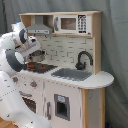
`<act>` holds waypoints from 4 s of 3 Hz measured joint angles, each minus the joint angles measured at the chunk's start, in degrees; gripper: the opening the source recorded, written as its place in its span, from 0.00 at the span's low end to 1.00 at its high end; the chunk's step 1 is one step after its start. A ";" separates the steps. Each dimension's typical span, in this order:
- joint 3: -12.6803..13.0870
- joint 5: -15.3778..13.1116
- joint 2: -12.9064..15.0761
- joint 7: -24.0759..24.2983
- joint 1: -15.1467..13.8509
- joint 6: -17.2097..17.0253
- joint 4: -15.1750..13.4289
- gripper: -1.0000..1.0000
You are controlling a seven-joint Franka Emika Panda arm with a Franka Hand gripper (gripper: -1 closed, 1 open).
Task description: Play with the kitchen
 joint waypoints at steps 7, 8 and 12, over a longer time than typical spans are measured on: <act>19.10 0.19 -7.65 -2.05 -15.85 -7.21 16.98 0.00; 19.10 0.19 -7.64 -2.05 -15.85 -7.21 17.00 1.00; 19.06 -14.15 -8.22 -4.83 -8.41 -11.72 26.36 1.00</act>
